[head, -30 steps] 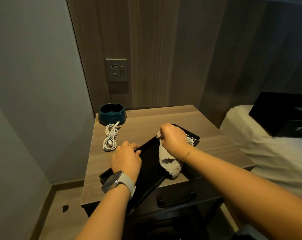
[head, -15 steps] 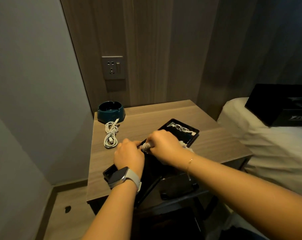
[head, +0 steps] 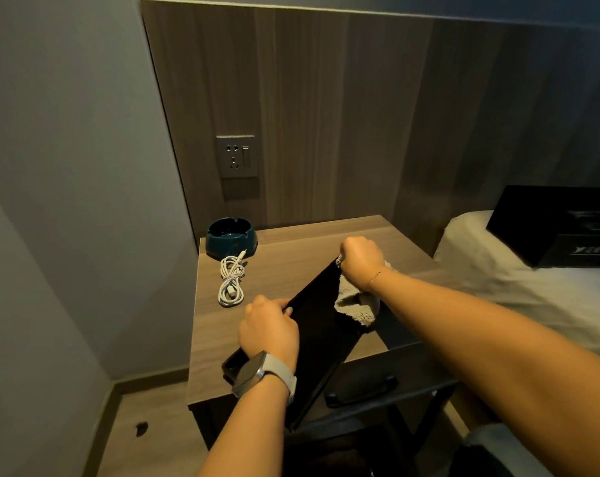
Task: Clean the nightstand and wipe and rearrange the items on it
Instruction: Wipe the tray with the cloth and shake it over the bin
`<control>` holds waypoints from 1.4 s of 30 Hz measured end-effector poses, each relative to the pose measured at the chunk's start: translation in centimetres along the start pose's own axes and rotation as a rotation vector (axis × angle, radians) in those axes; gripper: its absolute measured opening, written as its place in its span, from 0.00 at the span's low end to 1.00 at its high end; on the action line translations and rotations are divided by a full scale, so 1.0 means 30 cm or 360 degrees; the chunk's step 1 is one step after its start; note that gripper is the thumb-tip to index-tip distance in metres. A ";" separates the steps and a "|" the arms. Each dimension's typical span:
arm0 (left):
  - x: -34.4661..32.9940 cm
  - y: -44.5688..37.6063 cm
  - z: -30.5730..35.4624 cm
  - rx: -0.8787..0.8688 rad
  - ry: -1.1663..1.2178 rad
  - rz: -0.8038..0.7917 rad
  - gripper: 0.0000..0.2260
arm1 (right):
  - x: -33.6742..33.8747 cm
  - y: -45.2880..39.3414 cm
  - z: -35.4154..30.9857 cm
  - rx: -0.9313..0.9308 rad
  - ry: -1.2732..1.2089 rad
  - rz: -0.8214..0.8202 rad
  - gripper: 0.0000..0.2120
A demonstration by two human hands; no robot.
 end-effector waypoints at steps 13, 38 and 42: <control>-0.005 0.007 0.000 -0.0056 -0.0053 0.0001 0.12 | 0.018 0.219 -0.024 0.0153 -0.0081 -0.0171 0.04; -0.074 -0.102 0.067 -0.0385 -0.0409 -0.0180 0.12 | 0.068 0.443 -0.181 0.0726 0.0204 -0.0630 0.15; -0.065 -0.093 0.079 -0.0387 -0.0405 -0.0098 0.10 | 0.078 0.385 -0.212 0.0691 0.0539 -0.0867 0.18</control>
Point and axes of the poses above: each hand's wrist, its own y-axis away from the middle knuckle, its own x-axis out of the back of the hand, z = x × y, the point moved 5 cm from there along -y, towards the middle knuckle, and after that the axes turned 15 degrees about -x, right-handed, at the moved point
